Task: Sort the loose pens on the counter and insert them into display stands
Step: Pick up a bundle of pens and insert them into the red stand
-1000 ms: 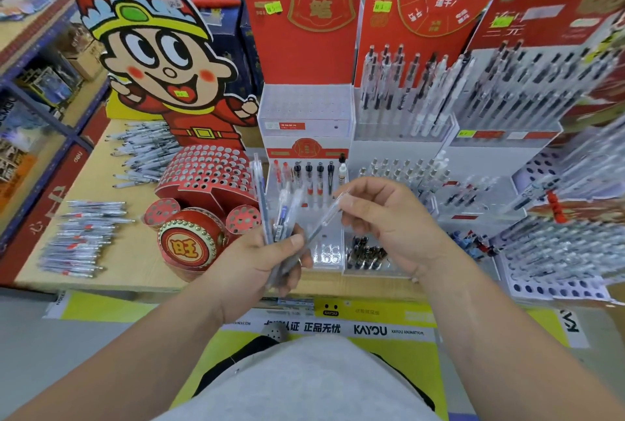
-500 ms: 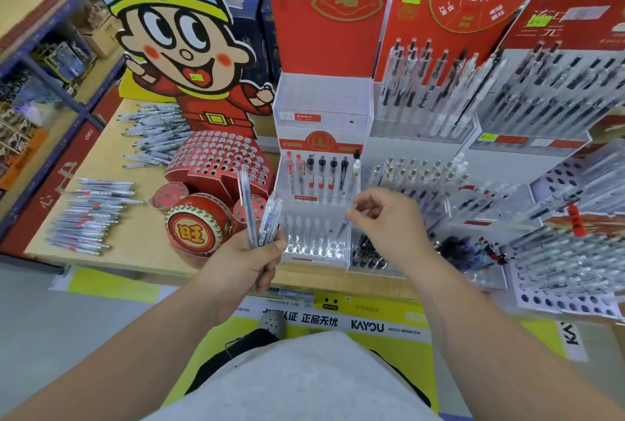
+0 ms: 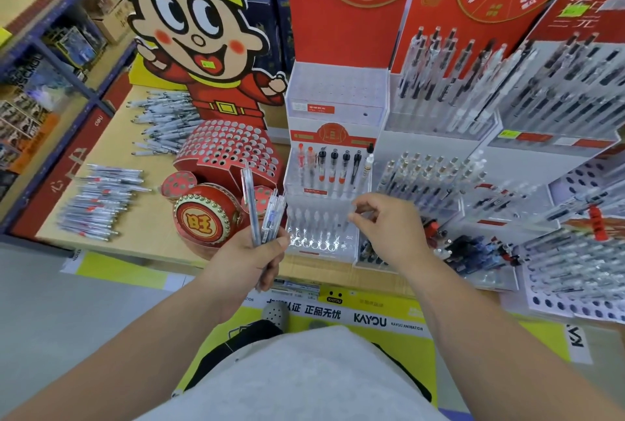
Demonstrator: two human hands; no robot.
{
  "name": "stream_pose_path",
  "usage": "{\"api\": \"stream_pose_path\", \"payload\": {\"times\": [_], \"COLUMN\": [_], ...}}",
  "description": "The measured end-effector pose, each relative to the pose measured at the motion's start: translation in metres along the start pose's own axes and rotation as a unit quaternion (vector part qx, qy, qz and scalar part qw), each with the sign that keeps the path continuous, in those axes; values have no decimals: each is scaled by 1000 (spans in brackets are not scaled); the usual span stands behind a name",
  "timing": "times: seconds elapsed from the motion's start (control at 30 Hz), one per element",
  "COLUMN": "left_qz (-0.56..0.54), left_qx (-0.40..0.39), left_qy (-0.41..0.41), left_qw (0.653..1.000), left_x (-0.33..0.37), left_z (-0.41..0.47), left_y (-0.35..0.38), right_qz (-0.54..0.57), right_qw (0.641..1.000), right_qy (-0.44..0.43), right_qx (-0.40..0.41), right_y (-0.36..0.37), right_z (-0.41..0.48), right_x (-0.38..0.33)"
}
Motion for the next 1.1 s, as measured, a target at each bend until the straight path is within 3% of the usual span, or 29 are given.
{"api": "stream_pose_path", "payload": {"times": [0.43,0.7,0.8,0.9,1.0,1.1], "left_qz": [8,107,151,191,260,341], "left_qx": [1,3,9,-3,-26,-21], "left_qy": [6,20,19,17,29,52], "left_qw": [1000,994,988,981,965,938], "left_x": [3,11,14,16,20,29], "left_z": [-2,-10,-12,-13,-14,-14], "left_y": [3,7,9,14,28,40], "right_qz": [-170,-189,-138,48,225,269], "right_qw": [980,972,988,999,972,960], "right_qy": [32,42,26,18,62,76], "right_qx": [-96,-135,-70,-9,-9,-3], "right_y": [27,25,-1,-26,-36,-40], "right_z": [4,8,7,5,3,3], "right_x": [3,-5,-30,-63,-83,-84]}}
Point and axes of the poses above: each hand's wrist, its own z-axis towards the middle knuckle, its own y-axis out of the palm, x = y × z, the point moved 7 cm from there along z, towards the middle knuckle, and after that the axes turned 10 degrees about -y, right-handed, at the moved point
